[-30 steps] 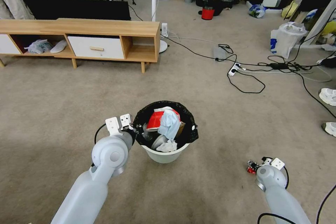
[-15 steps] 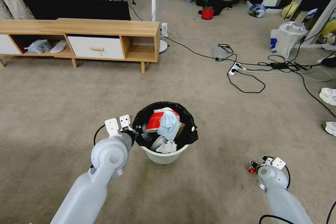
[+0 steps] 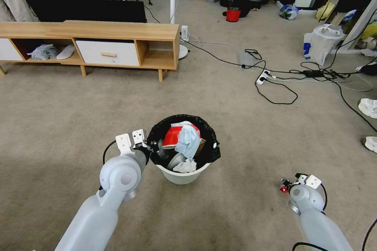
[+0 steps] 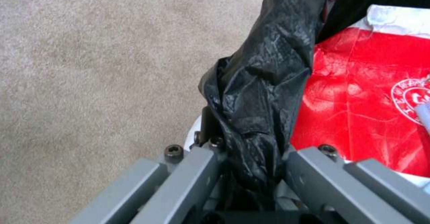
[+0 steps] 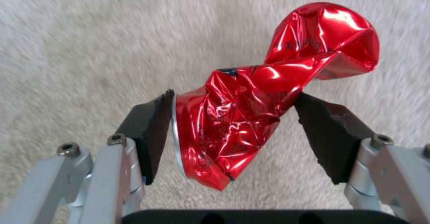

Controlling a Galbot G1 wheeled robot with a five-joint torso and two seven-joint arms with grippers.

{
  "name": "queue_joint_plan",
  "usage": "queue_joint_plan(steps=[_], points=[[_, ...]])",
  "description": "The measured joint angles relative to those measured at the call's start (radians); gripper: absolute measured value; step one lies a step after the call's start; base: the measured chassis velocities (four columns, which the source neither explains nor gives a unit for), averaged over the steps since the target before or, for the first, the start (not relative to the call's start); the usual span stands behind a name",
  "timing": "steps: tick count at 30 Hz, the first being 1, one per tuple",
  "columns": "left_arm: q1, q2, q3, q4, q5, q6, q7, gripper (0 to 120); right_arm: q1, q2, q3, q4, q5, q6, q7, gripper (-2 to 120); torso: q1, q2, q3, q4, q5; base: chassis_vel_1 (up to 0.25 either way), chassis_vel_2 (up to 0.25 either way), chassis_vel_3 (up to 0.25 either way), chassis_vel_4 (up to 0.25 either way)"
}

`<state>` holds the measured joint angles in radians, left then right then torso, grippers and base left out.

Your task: Pick up the trash bin and place the garbage on the floor into it.

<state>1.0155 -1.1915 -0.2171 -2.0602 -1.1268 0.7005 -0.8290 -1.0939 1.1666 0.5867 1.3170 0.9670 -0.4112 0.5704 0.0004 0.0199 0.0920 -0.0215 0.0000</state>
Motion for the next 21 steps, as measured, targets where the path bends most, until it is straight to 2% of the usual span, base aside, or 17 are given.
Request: queue_joint_plan(steps=[9, 16, 21], points=[[0.0, 0.008, -0.004, -0.007, -0.008, 0.0, 0.0, 2, -0.034, -0.036, 0.003, 0.133, -0.066, 0.001, 0.004, 64, 0.0, 0.0, 0.0, 0.0001, -0.0001, 0.0, 0.0, 0.0, 0.0], [-0.004, 0.007, -0.002, -0.006, -0.013, 0.0, -0.002, 2, -0.054, -0.059, -0.022, 0.302, -0.15, 0.01, 0.011, 64, 0.0, 0.0, 0.0, 0.0001, -0.0001, 0.0, 0.0, 0.0, 0.0], [-0.005, 0.007, -0.001, -0.005, -0.016, 0.0, -0.004, 2, -0.053, -0.073, -0.035, 0.357, -0.173, 0.015, 0.017, 64, 0.0, 0.0, 0.0, 0.0003, -0.0001, 0.0, 0.0, 0.0, 0.0]])
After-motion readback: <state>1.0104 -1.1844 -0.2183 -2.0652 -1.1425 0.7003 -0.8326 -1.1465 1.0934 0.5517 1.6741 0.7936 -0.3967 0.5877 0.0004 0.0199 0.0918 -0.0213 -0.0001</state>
